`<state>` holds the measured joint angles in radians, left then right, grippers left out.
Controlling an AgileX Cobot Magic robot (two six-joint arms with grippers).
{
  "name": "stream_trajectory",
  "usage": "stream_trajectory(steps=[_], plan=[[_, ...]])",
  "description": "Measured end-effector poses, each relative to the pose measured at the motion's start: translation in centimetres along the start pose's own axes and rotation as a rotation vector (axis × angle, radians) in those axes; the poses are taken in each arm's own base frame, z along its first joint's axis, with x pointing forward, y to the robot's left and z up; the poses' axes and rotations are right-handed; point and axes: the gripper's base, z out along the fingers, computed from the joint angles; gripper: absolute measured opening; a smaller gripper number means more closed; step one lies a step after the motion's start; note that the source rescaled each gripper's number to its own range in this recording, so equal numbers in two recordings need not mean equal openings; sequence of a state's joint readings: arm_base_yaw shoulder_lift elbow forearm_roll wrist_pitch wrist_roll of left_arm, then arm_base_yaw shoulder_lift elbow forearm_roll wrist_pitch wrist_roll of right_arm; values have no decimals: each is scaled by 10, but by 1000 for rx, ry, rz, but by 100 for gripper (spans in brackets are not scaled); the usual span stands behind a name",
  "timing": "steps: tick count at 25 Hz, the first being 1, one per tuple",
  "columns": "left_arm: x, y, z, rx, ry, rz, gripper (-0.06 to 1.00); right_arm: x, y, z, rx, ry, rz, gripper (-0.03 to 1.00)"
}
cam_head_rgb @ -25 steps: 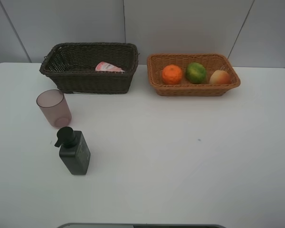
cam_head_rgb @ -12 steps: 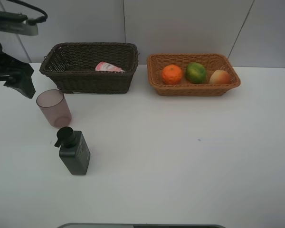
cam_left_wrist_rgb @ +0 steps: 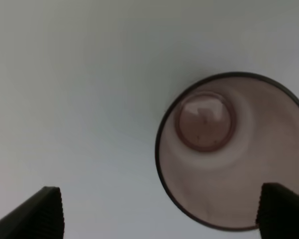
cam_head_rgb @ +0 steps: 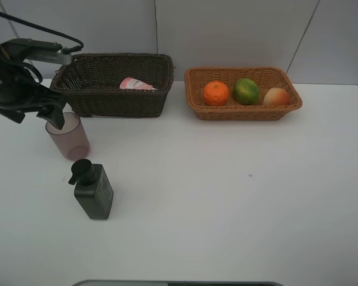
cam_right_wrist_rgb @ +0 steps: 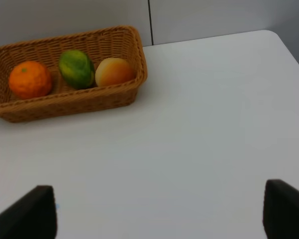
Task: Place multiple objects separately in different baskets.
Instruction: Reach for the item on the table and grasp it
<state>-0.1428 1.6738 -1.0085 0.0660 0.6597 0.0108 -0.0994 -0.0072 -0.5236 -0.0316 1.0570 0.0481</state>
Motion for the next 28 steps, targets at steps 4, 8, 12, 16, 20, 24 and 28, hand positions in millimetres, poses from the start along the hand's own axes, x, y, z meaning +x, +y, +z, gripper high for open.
stream_trajectory(steps=[4,8,12,16,20,24,28], plan=[[-2,3,11,0,-10,-23,100,0,0,0,0,0,0,80],[-4,5,21,1,-19,-54,100,0,0,0,0,0,0,80],[-6,4,32,11,-26,-71,100,0,0,0,0,0,0,80],[-5,2,46,26,-13,-93,100,0,0,0,0,0,0,80],[-5,2,60,27,-9,-95,100,0,0,0,0,0,0,80],[-5,1,68,28,-12,-96,100,0,0,0,0,0,0,80],[-4,1,74,28,-6,-96,100,0,0,0,0,0,0,80]])
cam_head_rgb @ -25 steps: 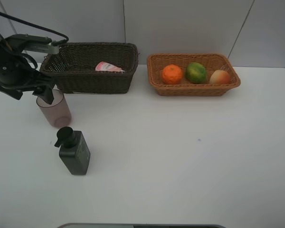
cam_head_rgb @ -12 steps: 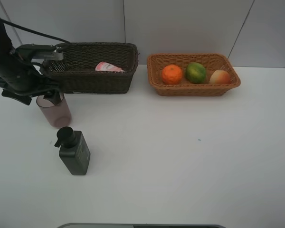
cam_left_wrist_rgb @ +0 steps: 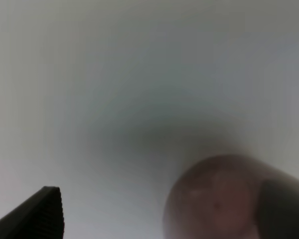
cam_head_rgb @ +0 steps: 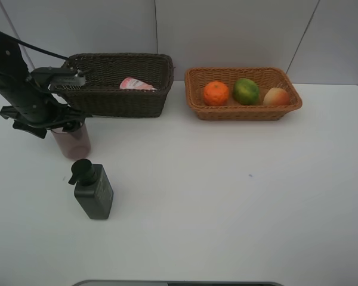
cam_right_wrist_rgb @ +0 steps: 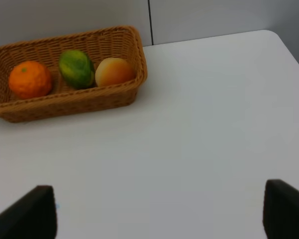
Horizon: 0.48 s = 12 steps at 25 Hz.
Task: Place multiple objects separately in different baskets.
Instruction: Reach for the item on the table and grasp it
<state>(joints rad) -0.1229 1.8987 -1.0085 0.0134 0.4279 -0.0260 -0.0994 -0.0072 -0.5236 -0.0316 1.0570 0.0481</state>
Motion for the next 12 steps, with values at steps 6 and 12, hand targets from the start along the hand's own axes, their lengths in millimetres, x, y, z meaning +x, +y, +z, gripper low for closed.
stream_trajectory(steps=[6,12], plan=[[-1,0,0,1,-6,-3,80,0,0,0,0,0,0,80],[-1,0,0,2,-14,-11,2,0,0,0,0,0,0,80]])
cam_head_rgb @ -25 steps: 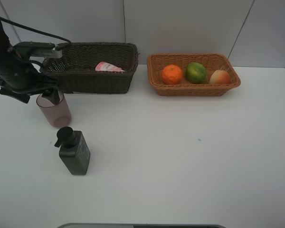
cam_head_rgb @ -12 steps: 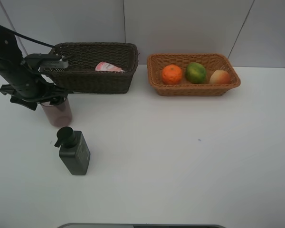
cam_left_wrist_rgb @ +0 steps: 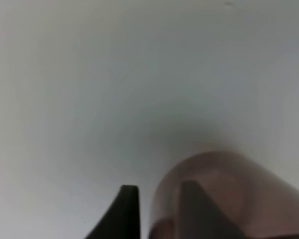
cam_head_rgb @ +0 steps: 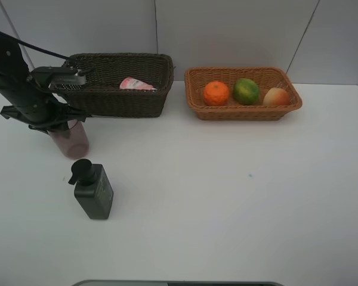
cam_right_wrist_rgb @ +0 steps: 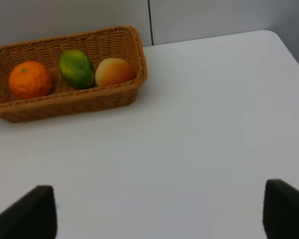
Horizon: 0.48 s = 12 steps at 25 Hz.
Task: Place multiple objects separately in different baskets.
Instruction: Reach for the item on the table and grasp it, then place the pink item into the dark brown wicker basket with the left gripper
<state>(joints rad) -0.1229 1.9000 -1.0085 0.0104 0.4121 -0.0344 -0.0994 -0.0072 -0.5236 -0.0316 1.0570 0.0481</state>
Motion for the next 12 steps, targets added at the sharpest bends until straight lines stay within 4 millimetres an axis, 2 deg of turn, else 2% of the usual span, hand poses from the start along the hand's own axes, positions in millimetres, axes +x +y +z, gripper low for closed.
stream_trajectory(steps=[12], plan=[[0,0,0,0,-2,-1,0,0,0,0,0,0,0,80]])
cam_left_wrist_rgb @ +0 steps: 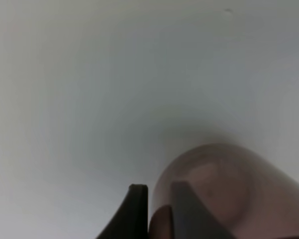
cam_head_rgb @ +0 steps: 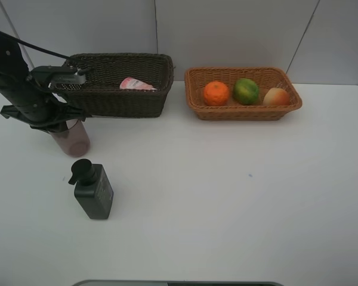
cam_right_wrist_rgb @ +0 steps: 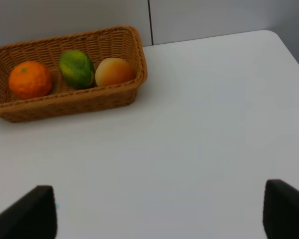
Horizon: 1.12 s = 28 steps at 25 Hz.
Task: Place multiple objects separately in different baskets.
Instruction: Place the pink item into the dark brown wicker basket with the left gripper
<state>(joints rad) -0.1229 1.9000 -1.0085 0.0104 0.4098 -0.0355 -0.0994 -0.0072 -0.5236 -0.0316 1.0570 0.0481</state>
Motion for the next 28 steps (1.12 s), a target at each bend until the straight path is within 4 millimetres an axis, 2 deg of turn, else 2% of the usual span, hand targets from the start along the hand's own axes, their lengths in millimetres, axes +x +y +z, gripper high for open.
stream_trajectory(steps=[7,11,18,25,28], plan=[[1,0,-7,0,14,-1,0,0,0,0,0,0,0,80],[-4,0,-34,0,-15,-2,0,0,0,0,0,0,0,80],[-26,0,-88,1,-53,-73,0,0,0,0,0,0,0,80],[-63,1,-126,-13,-157,-109,0,0,0,0,0,0,0,80],[-79,6,-135,-72,-218,-88,0,0,0,0,0,0,0,80]])
